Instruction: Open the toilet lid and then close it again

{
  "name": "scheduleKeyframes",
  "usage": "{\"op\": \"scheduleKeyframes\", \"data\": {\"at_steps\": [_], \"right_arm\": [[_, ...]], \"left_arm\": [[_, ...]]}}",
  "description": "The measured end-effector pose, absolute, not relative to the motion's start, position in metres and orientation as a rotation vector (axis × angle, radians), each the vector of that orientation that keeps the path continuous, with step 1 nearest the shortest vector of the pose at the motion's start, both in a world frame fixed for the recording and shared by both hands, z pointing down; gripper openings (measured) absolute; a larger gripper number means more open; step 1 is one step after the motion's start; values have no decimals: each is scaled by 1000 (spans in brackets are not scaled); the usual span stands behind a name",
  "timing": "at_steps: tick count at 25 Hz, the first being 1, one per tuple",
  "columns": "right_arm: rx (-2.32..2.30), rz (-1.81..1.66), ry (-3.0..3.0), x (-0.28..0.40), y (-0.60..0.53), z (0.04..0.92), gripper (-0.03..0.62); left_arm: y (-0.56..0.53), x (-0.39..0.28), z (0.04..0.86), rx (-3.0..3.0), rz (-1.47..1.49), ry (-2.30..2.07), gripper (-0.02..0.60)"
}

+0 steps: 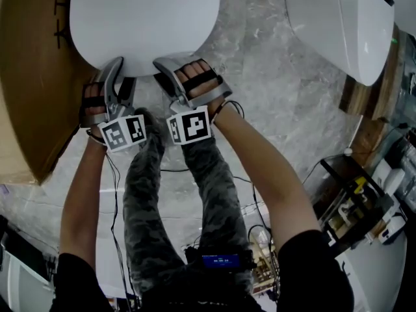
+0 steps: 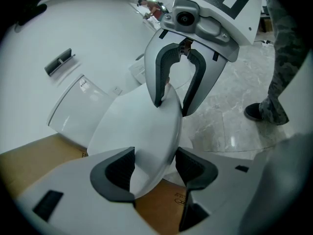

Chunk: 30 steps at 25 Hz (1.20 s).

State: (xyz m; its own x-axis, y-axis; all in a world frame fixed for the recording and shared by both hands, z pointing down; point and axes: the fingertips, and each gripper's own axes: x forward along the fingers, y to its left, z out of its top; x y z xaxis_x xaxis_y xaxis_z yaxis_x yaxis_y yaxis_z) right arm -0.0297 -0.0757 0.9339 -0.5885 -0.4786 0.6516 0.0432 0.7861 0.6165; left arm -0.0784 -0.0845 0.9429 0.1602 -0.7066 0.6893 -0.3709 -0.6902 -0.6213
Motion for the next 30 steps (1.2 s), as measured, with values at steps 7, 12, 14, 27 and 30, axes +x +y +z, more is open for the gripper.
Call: {"op": "scheduleKeyframes", "data": {"at_steps": [7, 12, 14, 27, 30], "right_arm": [[333, -726, -2104, -30, -75, 933, 170], [336, -710, -2101, -30, -74, 933, 170], [335, -697, -2102, -30, -74, 932, 170], [402, -451, -2164, -22, -77, 862, 141], [535, -289, -2180, -17, -100, 809, 96]], "left_arm": [[-84, -78, 943, -2129, -1536, 1035, 253], [-83, -77, 944, -2128, -1542, 1035, 253], [-80, -74, 943, -2167, -1534, 1040, 253], [-61, -71, 874, -2263, -1522, 1102, 252], [-86, -70, 819, -2323, -1487, 1247, 252]]}}
